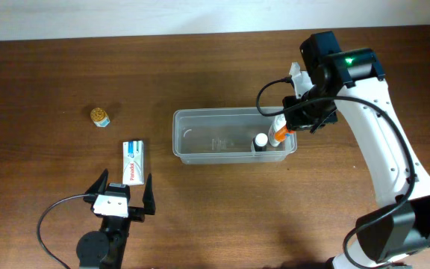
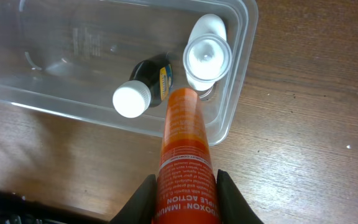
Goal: Pack container
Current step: 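Lift the orange tube and carry it over the container's right end, then lower the orange tube upright beside the bottles and open the gripper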
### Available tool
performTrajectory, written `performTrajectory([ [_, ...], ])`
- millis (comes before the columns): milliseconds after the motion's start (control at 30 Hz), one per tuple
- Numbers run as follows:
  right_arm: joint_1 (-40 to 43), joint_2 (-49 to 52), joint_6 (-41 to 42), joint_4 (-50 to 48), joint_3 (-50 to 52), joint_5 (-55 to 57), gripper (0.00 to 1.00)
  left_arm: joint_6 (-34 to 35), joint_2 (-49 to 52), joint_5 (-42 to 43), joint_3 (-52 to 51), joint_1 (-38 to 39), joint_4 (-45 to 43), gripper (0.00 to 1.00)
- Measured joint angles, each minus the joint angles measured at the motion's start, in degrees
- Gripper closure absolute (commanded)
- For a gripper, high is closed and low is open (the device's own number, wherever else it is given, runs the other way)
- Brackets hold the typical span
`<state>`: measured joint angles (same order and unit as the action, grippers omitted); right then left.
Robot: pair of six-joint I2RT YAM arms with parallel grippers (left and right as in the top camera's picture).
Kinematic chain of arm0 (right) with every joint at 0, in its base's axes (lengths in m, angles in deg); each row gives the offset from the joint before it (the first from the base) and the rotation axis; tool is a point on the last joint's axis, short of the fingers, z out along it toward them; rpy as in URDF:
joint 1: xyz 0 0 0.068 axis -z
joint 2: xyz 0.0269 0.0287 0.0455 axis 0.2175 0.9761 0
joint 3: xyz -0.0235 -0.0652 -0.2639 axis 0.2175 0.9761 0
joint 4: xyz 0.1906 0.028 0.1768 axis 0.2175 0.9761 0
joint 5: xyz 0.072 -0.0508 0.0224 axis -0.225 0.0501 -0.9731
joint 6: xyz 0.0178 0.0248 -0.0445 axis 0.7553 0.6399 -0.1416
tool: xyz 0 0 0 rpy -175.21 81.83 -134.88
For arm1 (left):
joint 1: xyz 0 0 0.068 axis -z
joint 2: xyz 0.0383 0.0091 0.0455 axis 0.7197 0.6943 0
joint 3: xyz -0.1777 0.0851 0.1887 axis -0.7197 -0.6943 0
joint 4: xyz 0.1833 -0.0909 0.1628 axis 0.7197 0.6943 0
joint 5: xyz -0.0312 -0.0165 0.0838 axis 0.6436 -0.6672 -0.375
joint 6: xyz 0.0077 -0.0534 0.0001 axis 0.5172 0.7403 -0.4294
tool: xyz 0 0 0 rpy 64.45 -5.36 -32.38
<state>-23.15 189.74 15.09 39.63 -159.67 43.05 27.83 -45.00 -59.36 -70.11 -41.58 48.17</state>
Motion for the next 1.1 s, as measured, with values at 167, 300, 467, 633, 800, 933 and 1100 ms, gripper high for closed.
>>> performTrajectory([
  [167,0.0,0.0,0.04,-0.55,0.48,0.22,0.8,0.0,0.0,0.0,0.0,0.0,0.0,0.0],
  [300,0.0,0.0,0.04,-2.34,2.03,0.2,0.79,0.0,0.0,0.0,0.0,0.02,0.02,0.01],
  [467,0.0,0.09,0.02,-4.83,5.42,0.22,0.8,0.02,0.0,0.0,0.0,0.0,0.0,0.0],
  [633,-0.02,0.13,0.02,-7.5,6.97,0.22,0.79,0.0,0.0,0.0,0.0,0.02,0.0,0.01],
  [800,-0.02,0.15,0.04,-7.74,6.97,0.24,0.75,0.0,0.0,0.0,0.0,0.0,0.0,0.01],
  [933,0.0,0.15,0.04,-7.72,6.97,0.24,0.75,0.0,0.0,0.0,0.0,0.0,0.0,0.01],
  [1100,-0.02,0.31,0.02,-7.3,6.97,0.24,0.75,0.0,0.0,0.0,0.0,0.0,0.0,0.01],
])
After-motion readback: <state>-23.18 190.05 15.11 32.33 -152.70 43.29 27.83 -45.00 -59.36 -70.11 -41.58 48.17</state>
